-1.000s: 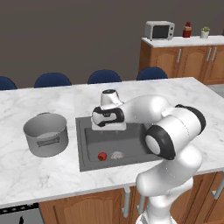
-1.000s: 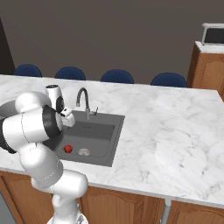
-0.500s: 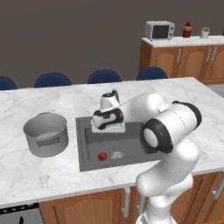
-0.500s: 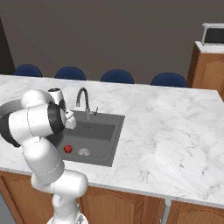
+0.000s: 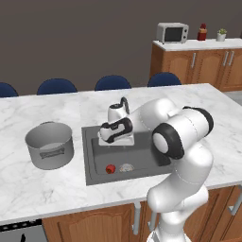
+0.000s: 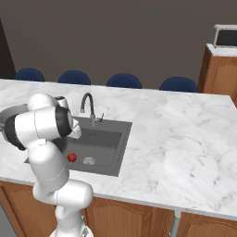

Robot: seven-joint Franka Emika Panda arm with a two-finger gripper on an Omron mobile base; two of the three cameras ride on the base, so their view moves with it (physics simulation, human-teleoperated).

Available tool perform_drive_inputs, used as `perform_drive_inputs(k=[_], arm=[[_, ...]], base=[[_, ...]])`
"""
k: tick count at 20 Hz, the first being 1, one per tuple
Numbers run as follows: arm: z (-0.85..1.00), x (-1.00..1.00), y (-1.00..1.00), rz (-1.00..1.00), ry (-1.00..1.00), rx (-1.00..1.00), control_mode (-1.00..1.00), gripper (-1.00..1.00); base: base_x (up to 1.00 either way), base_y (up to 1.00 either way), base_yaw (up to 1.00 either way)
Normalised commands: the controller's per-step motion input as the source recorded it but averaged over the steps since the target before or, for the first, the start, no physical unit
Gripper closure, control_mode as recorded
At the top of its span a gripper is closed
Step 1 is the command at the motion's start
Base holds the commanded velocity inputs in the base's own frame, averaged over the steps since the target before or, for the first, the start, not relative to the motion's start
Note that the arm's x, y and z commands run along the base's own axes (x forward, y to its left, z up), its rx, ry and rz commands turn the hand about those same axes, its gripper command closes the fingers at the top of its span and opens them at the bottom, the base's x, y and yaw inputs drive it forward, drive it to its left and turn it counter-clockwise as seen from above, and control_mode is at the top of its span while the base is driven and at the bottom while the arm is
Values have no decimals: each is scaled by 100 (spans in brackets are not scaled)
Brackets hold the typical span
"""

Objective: Dump the bell pepper from the pot into the sink. Then turn on the water and wash the bell pepper. Then turn off the water and put the bell pepper back in the pot.

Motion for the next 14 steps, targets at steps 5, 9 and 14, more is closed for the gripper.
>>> perform_drive_inputs(k=[5,9,14], arm=[[-17,11,2,0,0,0,-100,-100],[-17,13,1,0,1,0,-100,-100],[-18,17,5,0,2,0,-100,-100]], base=[[0,0,0],[0,0,0],[0,0,0]])
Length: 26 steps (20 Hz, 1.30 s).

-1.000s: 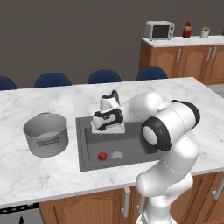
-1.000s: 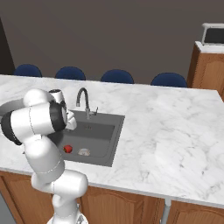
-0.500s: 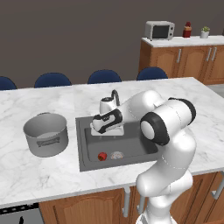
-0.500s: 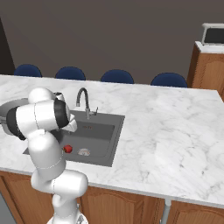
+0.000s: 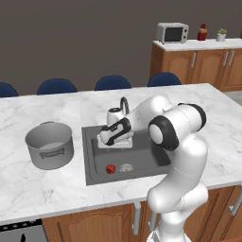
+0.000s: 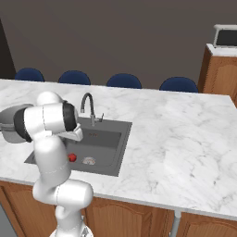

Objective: Dump the bell pepper from the pot into the sink. Then turn on the water and wash the bell pepper. Then turn off the water and put the bell pepper back in the pot.

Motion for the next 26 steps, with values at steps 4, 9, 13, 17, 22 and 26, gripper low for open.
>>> perform_drive_inputs(k=[4,9,13,17,22,26], arm=[[-16,16,5,0,0,0,-100,-100],[-17,13,11,0,0,0,-100,-100],[-16,13,9,0,0,0,-100,-100],[-17,13,3,0,1,0,-100,-100],[-19,16,0,0,0,0,-100,-100],[-24,13,0,0,0,0,-100,-100]], base=[[0,0,0],[0,0,0],[0,0,0],[0,0,0],[0,0,0],[0,0,0]])
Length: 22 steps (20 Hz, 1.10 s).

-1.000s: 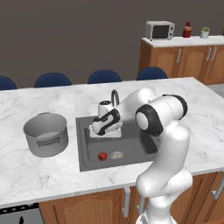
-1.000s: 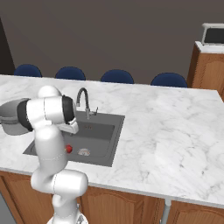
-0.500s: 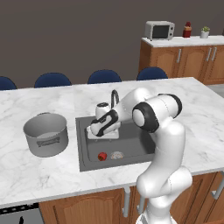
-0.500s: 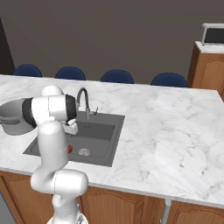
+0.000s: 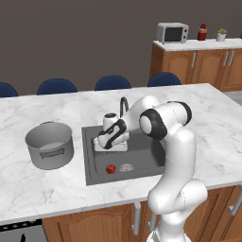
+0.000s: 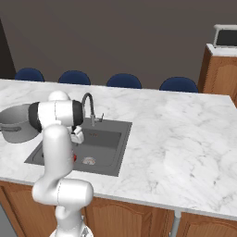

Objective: Dump the bell pepper from the pot into the sink. Then turn on the water and wash the bell pepper. Then turn off the water and put the bell pepper back in the pot.

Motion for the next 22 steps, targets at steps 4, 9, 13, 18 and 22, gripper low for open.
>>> perform_drive_inputs(k=[4,9,13,18,22], arm=[[-22,6,0,0,0,0,-100,-100],[-21,0,1,0,4,1,-100,-100],[-20,0,0,0,6,6,-100,-100],[-18,0,0,0,5,5,-100,-100],[-18,0,0,0,5,2,-100,-100]], base=[[0,0,0],[0,0,0],[0,0,0],[0,0,0],[0,0,0]])
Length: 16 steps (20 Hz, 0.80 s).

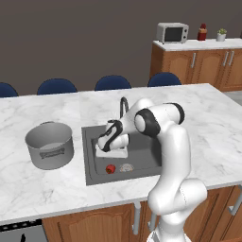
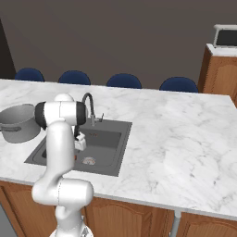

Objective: Dump the bell pepper from the pot into the sink. Then turn on the water and wash the bell pepper. Then turn off the water and put the bell pepper back in the pot.

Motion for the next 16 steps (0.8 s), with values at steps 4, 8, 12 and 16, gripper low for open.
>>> perform_drive_inputs(k=[4,8,12,16], arm=[[-16,0,1,0,4,0,-100,-100],[-14,0,1,0,6,0,-100,-100],[-15,0,2,0,8,0,-100,-100],[-17,0,4,0,9,0,-100,-100]], base=[[0,0,0],[0,0,0],[0,0,0],[0,0,0]])
